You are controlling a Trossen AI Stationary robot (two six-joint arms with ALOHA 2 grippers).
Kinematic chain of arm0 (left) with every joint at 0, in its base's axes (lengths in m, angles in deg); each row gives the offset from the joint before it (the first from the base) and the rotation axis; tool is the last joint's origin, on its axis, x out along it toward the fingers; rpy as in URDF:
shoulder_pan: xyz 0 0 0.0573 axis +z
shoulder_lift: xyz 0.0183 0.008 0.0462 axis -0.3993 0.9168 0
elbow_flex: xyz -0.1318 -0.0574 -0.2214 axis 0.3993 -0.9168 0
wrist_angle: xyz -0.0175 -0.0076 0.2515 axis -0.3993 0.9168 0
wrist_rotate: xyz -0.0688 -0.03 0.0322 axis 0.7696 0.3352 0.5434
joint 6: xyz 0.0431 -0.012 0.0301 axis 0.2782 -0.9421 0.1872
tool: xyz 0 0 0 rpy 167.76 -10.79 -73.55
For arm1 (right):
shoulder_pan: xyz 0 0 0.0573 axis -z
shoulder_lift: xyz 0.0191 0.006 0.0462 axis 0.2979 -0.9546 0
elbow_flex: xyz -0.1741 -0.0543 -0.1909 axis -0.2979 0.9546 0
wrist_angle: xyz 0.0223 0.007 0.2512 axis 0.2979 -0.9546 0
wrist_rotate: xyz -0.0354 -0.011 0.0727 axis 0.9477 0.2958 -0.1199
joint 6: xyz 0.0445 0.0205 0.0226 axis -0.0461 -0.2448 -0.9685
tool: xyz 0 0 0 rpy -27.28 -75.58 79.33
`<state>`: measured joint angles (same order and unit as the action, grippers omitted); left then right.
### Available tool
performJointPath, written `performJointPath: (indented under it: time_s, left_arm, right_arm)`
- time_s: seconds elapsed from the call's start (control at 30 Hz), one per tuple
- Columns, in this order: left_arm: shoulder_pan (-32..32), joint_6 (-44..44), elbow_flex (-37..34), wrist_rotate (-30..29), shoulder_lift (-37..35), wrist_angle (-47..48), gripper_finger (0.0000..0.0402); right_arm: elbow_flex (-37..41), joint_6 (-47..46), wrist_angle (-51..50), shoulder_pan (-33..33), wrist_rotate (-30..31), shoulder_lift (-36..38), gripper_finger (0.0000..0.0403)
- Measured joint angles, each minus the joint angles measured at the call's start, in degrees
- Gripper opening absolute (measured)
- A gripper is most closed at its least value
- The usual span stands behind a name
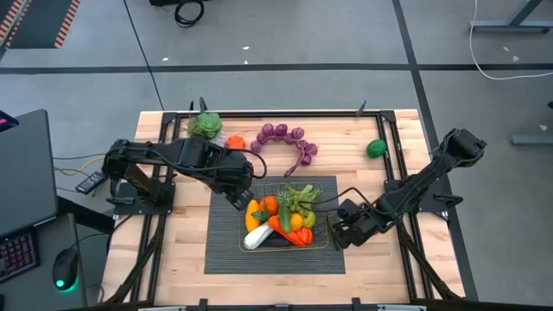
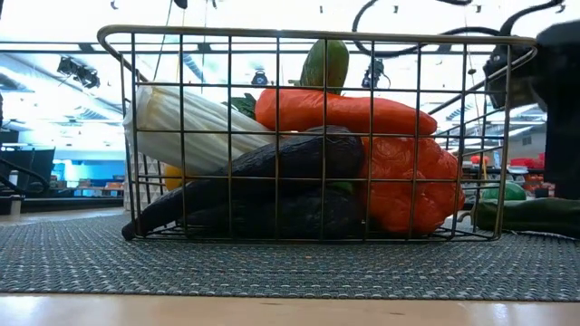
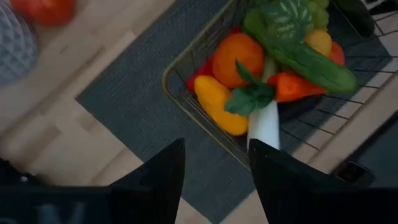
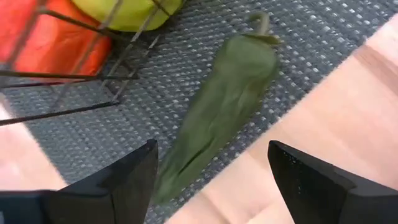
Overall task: Build produce basket
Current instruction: Put the green chili pepper into the gold wire basket
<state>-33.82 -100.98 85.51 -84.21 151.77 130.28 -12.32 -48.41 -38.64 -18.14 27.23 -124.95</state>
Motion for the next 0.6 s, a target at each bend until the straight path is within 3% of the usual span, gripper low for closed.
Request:
performJointPath:
  time_s: [0.2,0.33,0.5,0.6]
  left_arm:
    - [-0.2,-4.0,0.0,1.4,0.0,-2.9,0.0175]
    - [-1.4,-10.1,0.0,3.1,0.0,-5.7,0.0172]
    - [-6.0,-19.0,0.0,3.7,0.0,-12.4,0.0172]
    - [-9.0,-22.4,0.0,0.7,0.0,-18.7,0.0172]
  right_arm:
    - [5.5,-2.5,6.3,0.0,6.4,0.0,0.0306]
    - [9.0,-2.7,12.0,0.7,7.3,0.0,0.0298]
    - [10.9,-1.7,13.0,0.8,7.8,0.2,0.0252]
    - [10.9,-1.7,12.9,0.8,8.6,0.2,0.0215]
